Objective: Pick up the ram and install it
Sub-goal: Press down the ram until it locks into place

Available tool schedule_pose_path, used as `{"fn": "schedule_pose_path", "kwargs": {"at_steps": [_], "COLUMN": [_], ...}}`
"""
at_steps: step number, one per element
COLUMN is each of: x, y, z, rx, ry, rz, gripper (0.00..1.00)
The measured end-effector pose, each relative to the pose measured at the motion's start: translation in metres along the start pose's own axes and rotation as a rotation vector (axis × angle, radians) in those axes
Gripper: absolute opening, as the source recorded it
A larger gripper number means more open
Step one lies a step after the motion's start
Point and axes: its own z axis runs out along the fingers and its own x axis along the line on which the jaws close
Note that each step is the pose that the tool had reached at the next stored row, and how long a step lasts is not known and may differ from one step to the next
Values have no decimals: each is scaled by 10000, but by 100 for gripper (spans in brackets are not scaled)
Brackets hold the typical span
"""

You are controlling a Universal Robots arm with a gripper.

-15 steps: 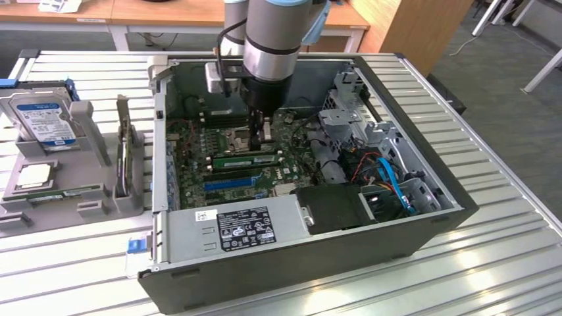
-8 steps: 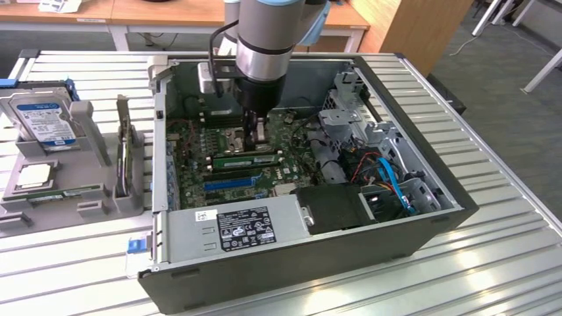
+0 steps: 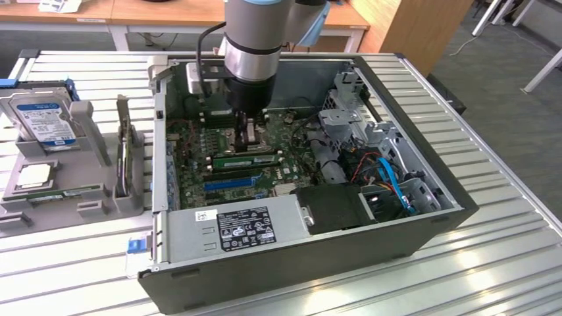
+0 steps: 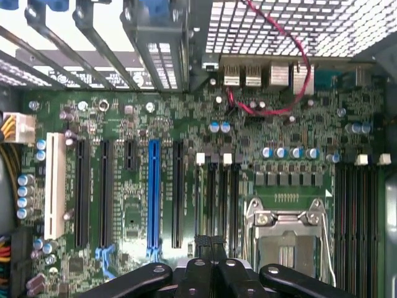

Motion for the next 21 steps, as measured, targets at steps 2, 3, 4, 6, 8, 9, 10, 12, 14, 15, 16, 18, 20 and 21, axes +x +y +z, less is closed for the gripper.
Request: {"fn": "schedule_pose_path", "kwargs": {"at_steps": [2,3,4,6,8,9,10,12,14,15,16,18,20,21], "x": [0,0,0,0,0,1,1,1,1,2,2,2,2,2], "y": [32,46,58,73,73,73,73,73,74,74,74,74,73,73], "z": [1,2,2,2,2,2,2,2,7,14,20,34,45,50], "rx": [1,0,0,0,0,-1,0,0,0,1,0,0,0,0], "ry": [0,-1,-1,0,0,1,0,0,-1,-1,0,-1,-1,0], "rz": [0,0,0,0,-1,-1,-1,0,-1,0,0,0,0,0], "gripper": [10,10,10,10,10,10,10,10,10,10,10,10,10,10]}}
